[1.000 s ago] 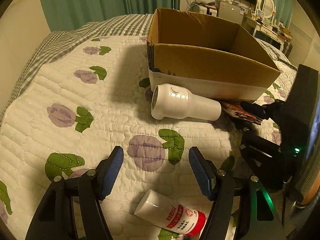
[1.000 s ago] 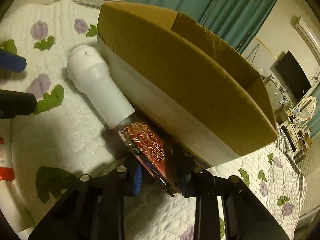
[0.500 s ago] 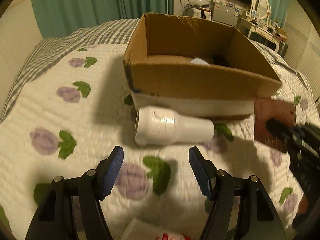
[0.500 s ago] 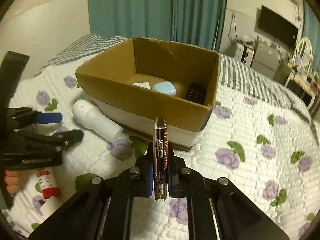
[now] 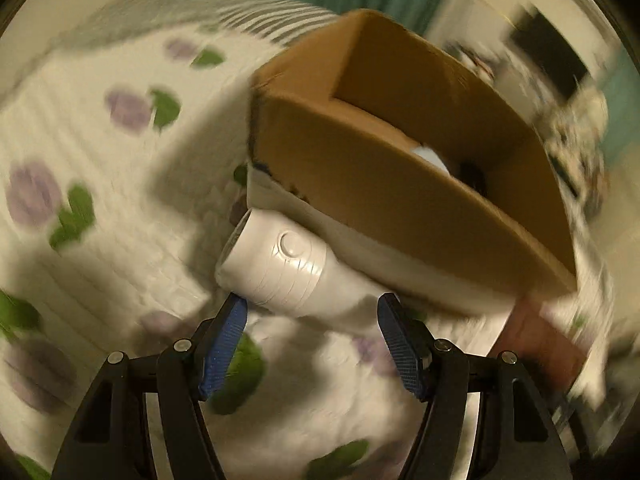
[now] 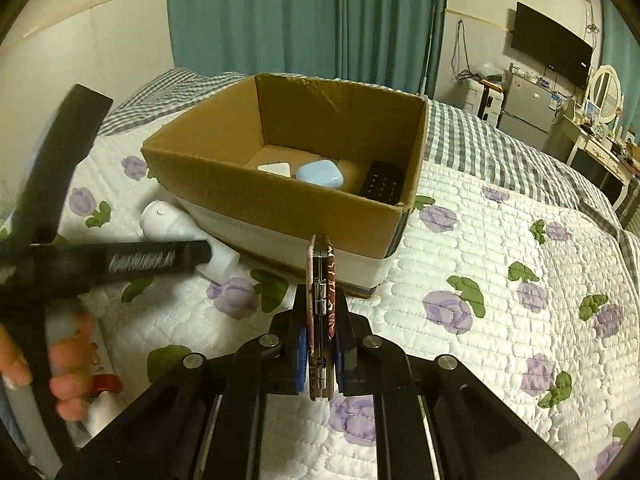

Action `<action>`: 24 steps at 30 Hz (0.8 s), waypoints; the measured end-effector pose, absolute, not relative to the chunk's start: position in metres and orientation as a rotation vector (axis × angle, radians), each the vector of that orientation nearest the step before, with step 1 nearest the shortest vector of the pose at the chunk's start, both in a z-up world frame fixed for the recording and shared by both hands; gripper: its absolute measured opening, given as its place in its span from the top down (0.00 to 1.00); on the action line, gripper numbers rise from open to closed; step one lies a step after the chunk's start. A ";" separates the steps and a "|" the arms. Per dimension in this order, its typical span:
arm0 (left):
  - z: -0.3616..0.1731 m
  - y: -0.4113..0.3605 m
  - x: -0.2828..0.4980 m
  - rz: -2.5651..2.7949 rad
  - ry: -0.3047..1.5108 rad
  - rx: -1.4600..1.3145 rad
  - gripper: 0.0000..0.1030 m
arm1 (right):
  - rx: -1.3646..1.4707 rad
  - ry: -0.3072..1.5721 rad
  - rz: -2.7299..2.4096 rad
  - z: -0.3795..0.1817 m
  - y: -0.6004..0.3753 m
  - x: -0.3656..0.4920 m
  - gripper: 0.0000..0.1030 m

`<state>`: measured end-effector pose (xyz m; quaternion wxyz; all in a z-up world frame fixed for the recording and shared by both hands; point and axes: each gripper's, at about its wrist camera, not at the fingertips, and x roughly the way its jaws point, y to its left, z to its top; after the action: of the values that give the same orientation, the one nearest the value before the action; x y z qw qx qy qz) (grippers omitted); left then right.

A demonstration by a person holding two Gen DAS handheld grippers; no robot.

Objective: Organize rigid objects
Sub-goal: 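Grasp the white hair-dryer-like device with the left tool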

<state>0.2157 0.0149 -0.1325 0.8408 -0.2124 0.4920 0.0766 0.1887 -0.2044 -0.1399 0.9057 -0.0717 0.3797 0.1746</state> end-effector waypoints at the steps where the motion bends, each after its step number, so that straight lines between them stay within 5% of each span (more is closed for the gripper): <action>1: -0.135 0.017 0.218 0.181 1.038 -0.476 0.31 | -0.149 0.786 0.360 -0.140 -0.204 0.189 0.91; 8: -0.142 0.013 0.229 0.164 1.075 -0.379 0.30 | -0.146 0.804 0.343 -0.144 -0.206 0.190 0.91; 24: -0.091 0.026 0.192 -0.019 1.045 -0.175 0.59 | -0.134 0.785 0.341 -0.137 -0.208 0.186 0.91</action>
<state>0.1924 0.0258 -0.0913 0.8629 -0.0835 0.4984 -0.0093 0.1861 -0.2085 -0.1371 0.9076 -0.0649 0.3804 0.1654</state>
